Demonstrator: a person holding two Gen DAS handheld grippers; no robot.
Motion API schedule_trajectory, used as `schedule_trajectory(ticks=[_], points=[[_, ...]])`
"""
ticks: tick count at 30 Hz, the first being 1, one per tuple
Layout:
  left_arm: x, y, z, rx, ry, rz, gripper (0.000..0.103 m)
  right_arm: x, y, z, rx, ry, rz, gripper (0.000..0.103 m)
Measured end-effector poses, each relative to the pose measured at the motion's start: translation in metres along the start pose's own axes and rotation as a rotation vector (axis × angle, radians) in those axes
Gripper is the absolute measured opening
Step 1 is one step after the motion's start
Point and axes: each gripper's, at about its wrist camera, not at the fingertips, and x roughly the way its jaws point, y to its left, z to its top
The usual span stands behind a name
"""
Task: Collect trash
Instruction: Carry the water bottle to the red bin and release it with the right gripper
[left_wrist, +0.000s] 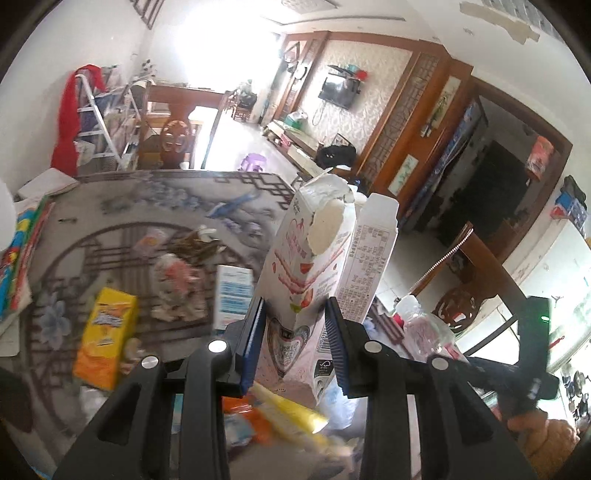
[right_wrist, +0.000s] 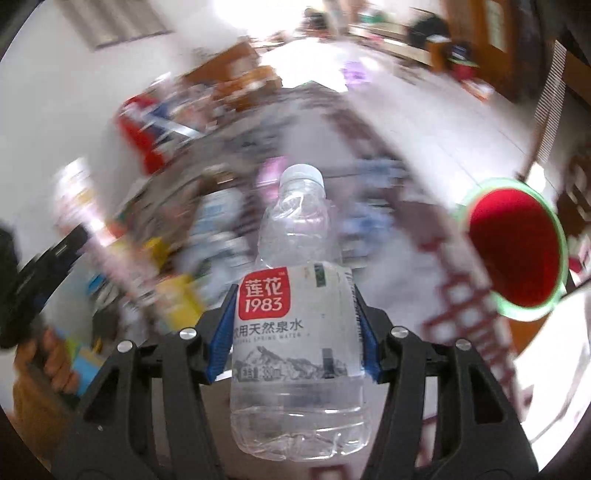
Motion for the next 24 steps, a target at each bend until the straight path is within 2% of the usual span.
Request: schedule_trajectory(ticks=[3, 6, 8, 11, 15, 19, 24], points=[[0.021, -0.025, 0.002, 0.007, 0.019, 0.003, 0.031, 0.005, -0.062, 0.017, 0.097, 0.011, -0.078, 0.055], [0.041, -0.045, 0.000, -0.004, 0.042, 0.001, 0.031, 0.021, -0.124, 0.025, 0.198, 0.089, -0.159, 0.055], [0.053, -0.058, -0.001, -0.004, 0.063, 0.003, 0.031, 0.035, -0.164, 0.024, 0.276, 0.150, -0.185, 0.055], [0.073, -0.078, -0.004, 0.001, 0.095, 0.002, 0.031, 0.052, -0.202, 0.019, 0.351, 0.213, -0.199, 0.055], [0.106, -0.109, -0.007, 0.033, 0.152, -0.014, 0.031, 0.071, -0.225, 0.017, 0.370, 0.273, -0.195, 0.058], [0.138, -0.145, -0.011, 0.099, 0.205, -0.055, 0.031, 0.075, -0.228, 0.011, 0.375, 0.291, -0.170, 0.074], [0.181, -0.192, -0.016, 0.173, 0.268, -0.138, 0.031, 0.054, -0.244, 0.016, 0.381, 0.241, -0.194, 0.076]])
